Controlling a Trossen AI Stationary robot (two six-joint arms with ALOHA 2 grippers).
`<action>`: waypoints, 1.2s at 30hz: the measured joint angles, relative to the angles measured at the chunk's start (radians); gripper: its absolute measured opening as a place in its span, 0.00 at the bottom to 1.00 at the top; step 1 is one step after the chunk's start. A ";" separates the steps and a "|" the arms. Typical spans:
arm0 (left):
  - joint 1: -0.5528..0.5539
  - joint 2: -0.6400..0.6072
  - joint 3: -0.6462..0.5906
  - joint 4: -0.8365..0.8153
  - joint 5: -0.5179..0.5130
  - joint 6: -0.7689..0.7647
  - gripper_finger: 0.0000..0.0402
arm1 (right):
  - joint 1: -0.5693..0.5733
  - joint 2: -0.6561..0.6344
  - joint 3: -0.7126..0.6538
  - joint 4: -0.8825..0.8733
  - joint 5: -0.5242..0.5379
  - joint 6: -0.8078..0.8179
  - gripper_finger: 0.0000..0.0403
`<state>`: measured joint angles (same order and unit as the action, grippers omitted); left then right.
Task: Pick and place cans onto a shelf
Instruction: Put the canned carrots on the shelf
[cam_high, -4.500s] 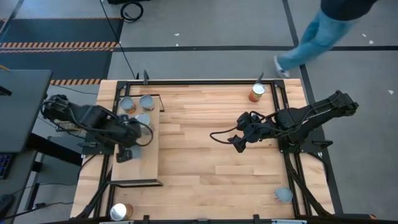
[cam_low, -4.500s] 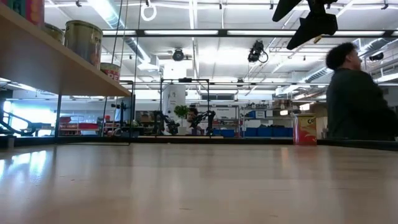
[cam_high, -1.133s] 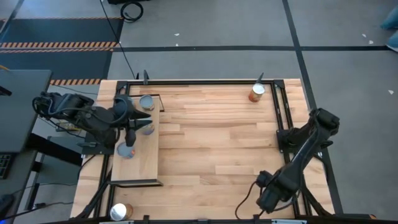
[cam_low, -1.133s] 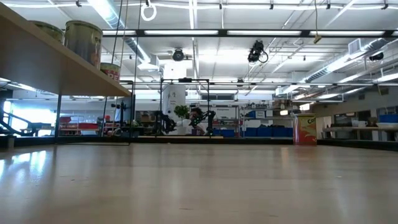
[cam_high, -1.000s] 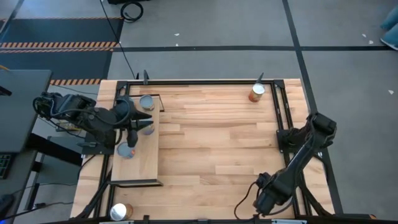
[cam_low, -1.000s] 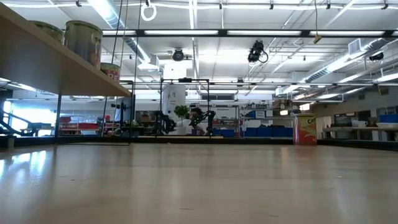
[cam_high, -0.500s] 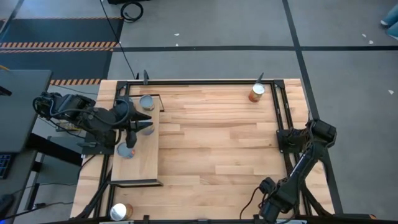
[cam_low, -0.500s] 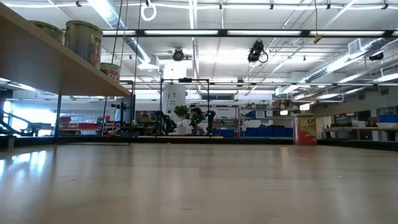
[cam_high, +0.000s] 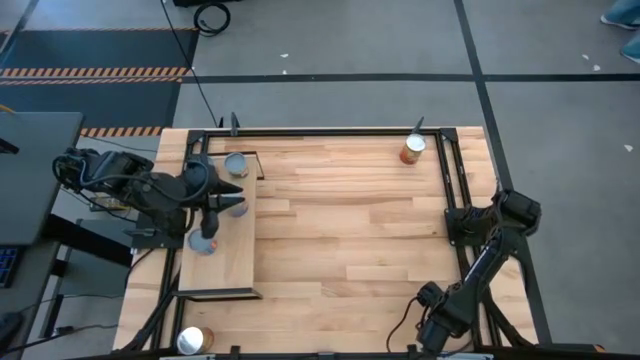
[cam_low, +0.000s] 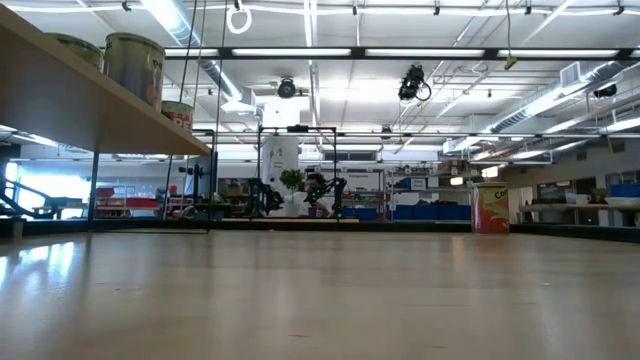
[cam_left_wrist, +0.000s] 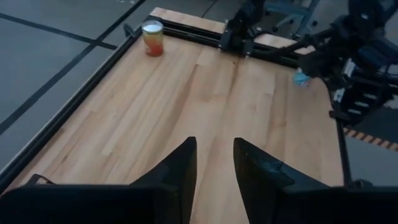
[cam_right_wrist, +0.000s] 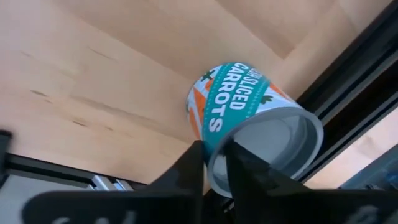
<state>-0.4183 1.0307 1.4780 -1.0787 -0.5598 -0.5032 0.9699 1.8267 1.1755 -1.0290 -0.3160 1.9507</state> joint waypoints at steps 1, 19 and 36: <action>0.000 -0.002 0.000 0.000 0.012 0.010 0.28 | -0.010 0.000 0.003 -0.004 0.005 -0.014 0.14; 0.000 -0.126 0.000 -0.029 0.151 0.174 0.28 | -0.500 0.008 0.325 -0.095 0.477 -0.876 0.02; 0.000 -0.215 0.071 -0.125 0.165 0.114 0.28 | -0.738 0.163 0.811 0.019 0.627 -1.812 0.02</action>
<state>-0.4183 0.8156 1.5486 -1.2037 -0.3949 -0.3894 0.2316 1.9901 1.9869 -1.0098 0.3114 0.1386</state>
